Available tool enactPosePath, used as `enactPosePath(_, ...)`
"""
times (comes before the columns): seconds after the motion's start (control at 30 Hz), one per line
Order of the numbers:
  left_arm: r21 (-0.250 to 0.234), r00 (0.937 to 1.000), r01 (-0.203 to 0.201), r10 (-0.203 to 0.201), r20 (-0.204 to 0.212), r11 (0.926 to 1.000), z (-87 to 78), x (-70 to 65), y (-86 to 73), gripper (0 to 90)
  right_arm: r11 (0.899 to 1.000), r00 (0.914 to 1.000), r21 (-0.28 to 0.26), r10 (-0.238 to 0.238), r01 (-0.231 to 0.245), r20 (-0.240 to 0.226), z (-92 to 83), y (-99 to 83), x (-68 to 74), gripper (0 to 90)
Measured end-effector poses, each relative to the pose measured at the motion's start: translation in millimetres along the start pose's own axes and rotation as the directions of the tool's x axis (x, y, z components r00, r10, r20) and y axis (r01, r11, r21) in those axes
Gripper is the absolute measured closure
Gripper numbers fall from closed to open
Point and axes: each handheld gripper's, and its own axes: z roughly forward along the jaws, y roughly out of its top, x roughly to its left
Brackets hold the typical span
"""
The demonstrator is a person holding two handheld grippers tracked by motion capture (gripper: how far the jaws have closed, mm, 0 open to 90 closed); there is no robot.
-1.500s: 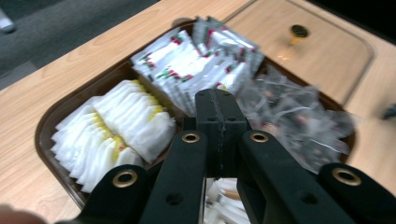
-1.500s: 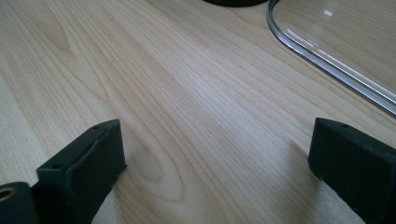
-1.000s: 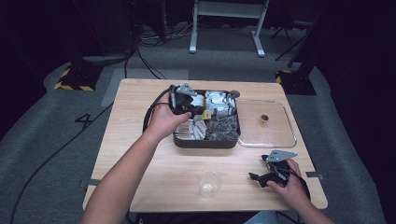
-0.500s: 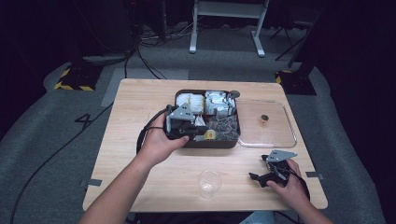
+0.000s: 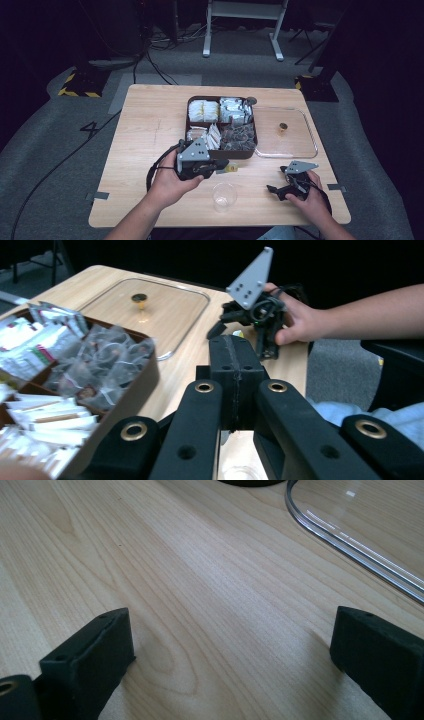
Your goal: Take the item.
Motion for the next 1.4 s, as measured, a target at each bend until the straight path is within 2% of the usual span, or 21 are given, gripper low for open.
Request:
enactPosePath(0.13,0.006,1.0000,-0.005,0.005,0.008,1.0000,6.3,-8.8,-8.9,90.0,1.000,1.0000,0.000,0.001,-0.001,0.002,-0.1,-0.1,0.2,4.0)
enactPosePath(0.3,0.039,0.9996,-0.005,0.003,0.026,0.9992,18.1,-15.5,-19.7,90.0,1.000,1.0000,0.000,0.002,-0.002,0.002,-0.2,-0.2,0.3,4.0)
enactPosePath(0.63,0.037,0.9996,0.005,-0.006,0.026,0.9993,25.5,-20.5,-37.0,90.0,1.000,1.0000,0.000,0.003,-0.003,0.003,-0.3,-0.3,0.5,4.0)
enactPosePath(0.97,0.045,0.9994,0.012,-0.014,0.032,0.9989,29.6,-23.3,-47.5,90.0,1.000,1.0000,-0.001,0.003,-0.003,0.003,-0.2,-0.3,0.5,4.0)
enactPosePath(1.27,0.057,0.9981,0.011,-0.015,0.060,0.9983,32.8,-25.4,-53.2,90.0,1.000,1.0000,-0.001,0.003,-0.003,0.004,-0.3,-0.3,0.5,4.0)
enactPosePath(1.3,0.057,0.9973,0.024,-0.028,0.068,0.9981,33.0,-25.2,-53.4,86.1,1.000,1.0000,-0.002,0.002,-0.002,0.005,-0.3,-0.3,0.5,4.0)
enactPosePath(1.33,0.050,0.9968,0.032,-0.036,0.071,0.9982,32.8,-25.3,-53.7,77.6,1.000,1.0000,-0.001,0.003,-0.003,0.004,-0.3,-0.3,0.6,4.0)
enactPosePath(1.4,0.048,0.9970,0.035,-0.038,0.068,0.9982,32.0,-25.7,-54.1,68.1,1.000,1.0000,-0.002,0.002,-0.002,0.005,-0.3,-0.3,0.6,4.0)
